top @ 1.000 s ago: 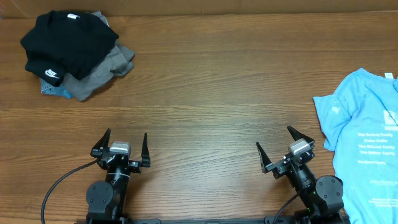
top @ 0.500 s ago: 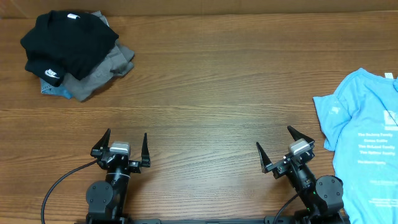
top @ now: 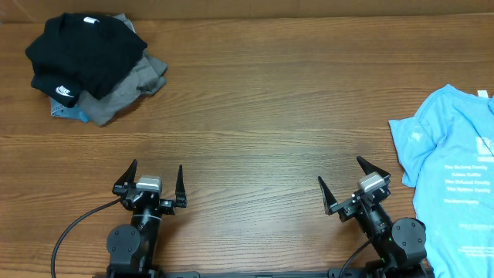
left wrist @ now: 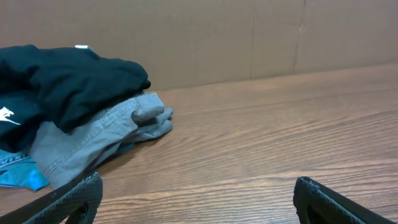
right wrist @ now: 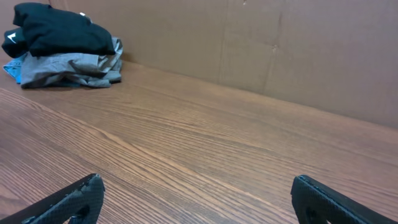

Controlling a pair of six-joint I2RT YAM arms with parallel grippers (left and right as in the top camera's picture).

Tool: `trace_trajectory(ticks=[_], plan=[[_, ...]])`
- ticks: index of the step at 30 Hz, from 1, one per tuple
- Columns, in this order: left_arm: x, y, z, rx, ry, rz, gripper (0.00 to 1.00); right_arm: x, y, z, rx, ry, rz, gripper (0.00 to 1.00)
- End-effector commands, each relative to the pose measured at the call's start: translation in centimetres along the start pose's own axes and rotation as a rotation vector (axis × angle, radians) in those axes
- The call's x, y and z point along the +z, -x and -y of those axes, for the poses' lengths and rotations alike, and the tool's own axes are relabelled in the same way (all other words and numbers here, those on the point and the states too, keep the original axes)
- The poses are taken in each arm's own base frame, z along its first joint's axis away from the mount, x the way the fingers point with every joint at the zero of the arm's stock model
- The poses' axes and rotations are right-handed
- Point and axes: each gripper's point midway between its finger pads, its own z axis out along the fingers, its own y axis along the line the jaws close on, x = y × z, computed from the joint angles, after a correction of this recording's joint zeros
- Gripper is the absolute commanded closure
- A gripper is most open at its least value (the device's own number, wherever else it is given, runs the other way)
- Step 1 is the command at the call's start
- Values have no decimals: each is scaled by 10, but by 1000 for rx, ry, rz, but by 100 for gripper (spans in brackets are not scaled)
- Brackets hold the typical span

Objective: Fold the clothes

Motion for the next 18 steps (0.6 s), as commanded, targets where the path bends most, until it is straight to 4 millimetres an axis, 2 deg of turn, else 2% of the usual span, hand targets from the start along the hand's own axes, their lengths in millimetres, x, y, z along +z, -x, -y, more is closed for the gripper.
trace_trajectory(ticks=[1,15,18], plan=[[0,0,0,-3,-1,8,0,-1,4,-1,-5,3,18,0],[0,0,-1,2,2,8,0,-1,4,-1,-5,3,17,0],[0,1,-12,79,65,8,0,-1,9,0,-10,1,36,0]])
